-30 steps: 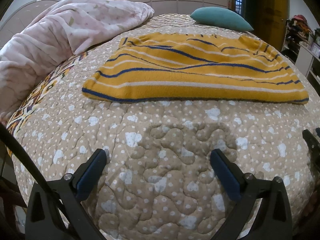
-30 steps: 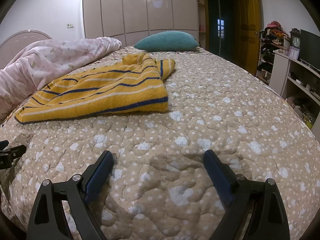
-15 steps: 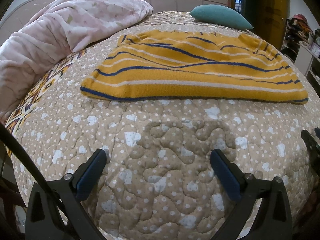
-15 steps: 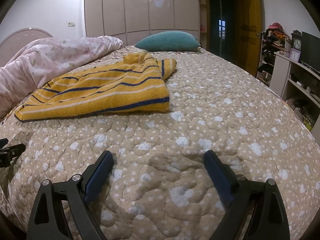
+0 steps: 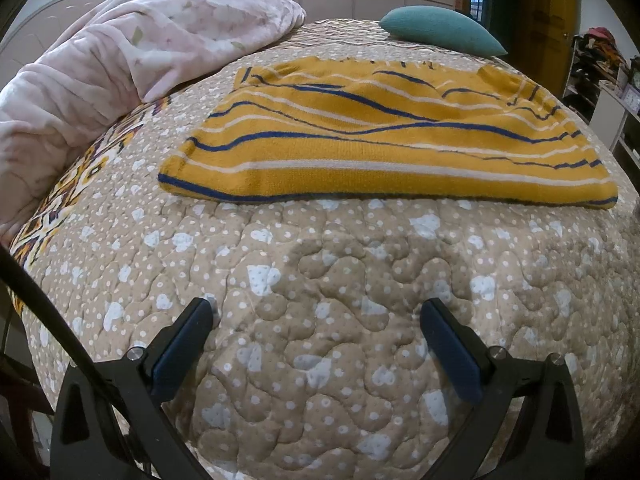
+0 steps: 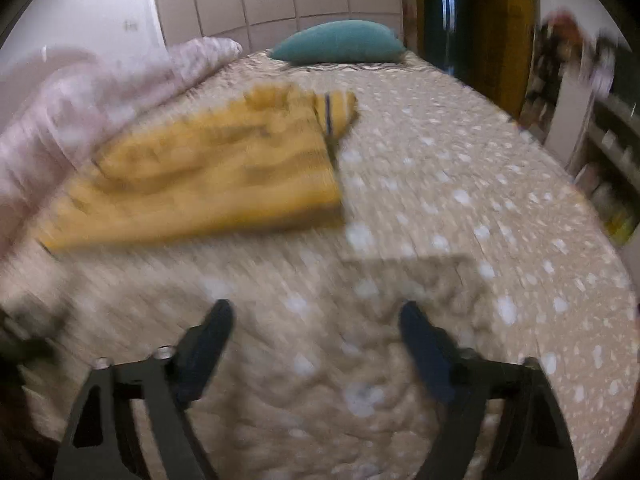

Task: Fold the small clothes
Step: 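Move the right gripper to the edge of the yellow striped sweater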

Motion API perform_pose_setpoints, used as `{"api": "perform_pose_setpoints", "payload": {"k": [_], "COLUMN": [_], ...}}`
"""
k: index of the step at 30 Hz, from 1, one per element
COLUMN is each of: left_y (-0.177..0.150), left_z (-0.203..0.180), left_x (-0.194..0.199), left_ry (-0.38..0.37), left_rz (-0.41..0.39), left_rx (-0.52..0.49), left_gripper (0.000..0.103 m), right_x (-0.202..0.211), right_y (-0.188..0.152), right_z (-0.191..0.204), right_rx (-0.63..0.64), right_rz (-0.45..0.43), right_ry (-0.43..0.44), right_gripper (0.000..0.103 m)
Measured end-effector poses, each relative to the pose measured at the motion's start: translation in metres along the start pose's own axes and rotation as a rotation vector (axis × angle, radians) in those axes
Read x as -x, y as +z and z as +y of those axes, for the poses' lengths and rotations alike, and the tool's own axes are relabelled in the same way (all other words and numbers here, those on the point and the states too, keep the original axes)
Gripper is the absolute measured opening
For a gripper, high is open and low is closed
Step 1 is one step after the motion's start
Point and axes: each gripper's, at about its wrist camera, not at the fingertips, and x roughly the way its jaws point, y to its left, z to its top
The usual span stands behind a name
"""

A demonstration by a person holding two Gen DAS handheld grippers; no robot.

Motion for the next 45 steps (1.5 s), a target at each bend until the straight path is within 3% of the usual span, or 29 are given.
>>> {"api": "perform_pose_setpoints", "payload": {"k": [2,4,6,9,12,15,16,17,18,19,21,26,32,38,45], "left_y": [0.000,0.000,0.000,0.001,0.001,0.002,0.002,0.002,0.002,0.002,0.002,0.003,0.000,-0.003,-0.003], "left_z": [0.000,-0.001,0.000,0.000,0.000,0.002,0.002,0.002,0.002,0.002,0.003,0.003,-0.006,-0.009,0.005], "left_x": [0.000,0.000,0.000,-0.001,-0.001,-0.001,-0.002,-0.002,-0.002,-0.002,-0.002,0.005,0.026,0.049,0.062], "left_ry": [0.004,0.002,-0.003,-0.004,-0.008,-0.013,-0.014,-0.014,-0.013,-0.013,-0.011,-0.013,-0.064,-0.059,-0.079], "left_rz": [0.001,0.002,0.003,0.007,0.011,0.015,0.015,0.015,0.015,0.015,0.015,0.026,0.010,-0.023,-0.040], "left_rx": [0.002,0.000,-0.003,-0.004,-0.006,-0.010,-0.011,-0.010,-0.010,-0.010,-0.009,0.002,0.001,-0.022,0.034], "left_gripper": [0.103,0.103,0.103,0.103,0.103,0.103,0.103,0.103,0.103,0.103,0.103,0.103,0.103,0.103,0.103], "right_x": [0.008,-0.003,-0.026,-0.078,-0.130,-0.165,-0.167,-0.164,-0.158,-0.149,-0.123,-0.077,-0.053,-0.070,-0.085], "right_y": [0.029,0.055,0.076,0.105,0.125,0.142,0.147,0.153,0.157,0.163,0.166,0.145,0.104,0.076,0.058], "right_z": [0.004,0.017,0.034,0.051,0.049,0.012,-0.002,-0.018,-0.026,-0.033,-0.047,-0.078,-0.068,-0.047,-0.044], "right_rx": [-0.007,0.029,0.082,0.106,0.098,-0.025,-0.090,-0.177,-0.218,-0.242,-0.242,-0.250,-0.211,-0.225,-0.298], "right_rz": [-0.046,-0.025,0.001,0.075,0.124,0.153,0.153,0.148,0.133,0.104,0.036,0.056,0.106,0.146,0.155], "right_ry": [0.075,0.116,0.133,0.145,0.070,-0.014,0.019,0.051,0.045,-0.008,-0.078,-0.006,0.107,0.165,0.160], "right_gripper": [0.077,0.053,0.038,0.035,0.035,0.028,0.020,0.019,0.022,0.042,0.063,0.063,0.065,0.067,0.068]}}
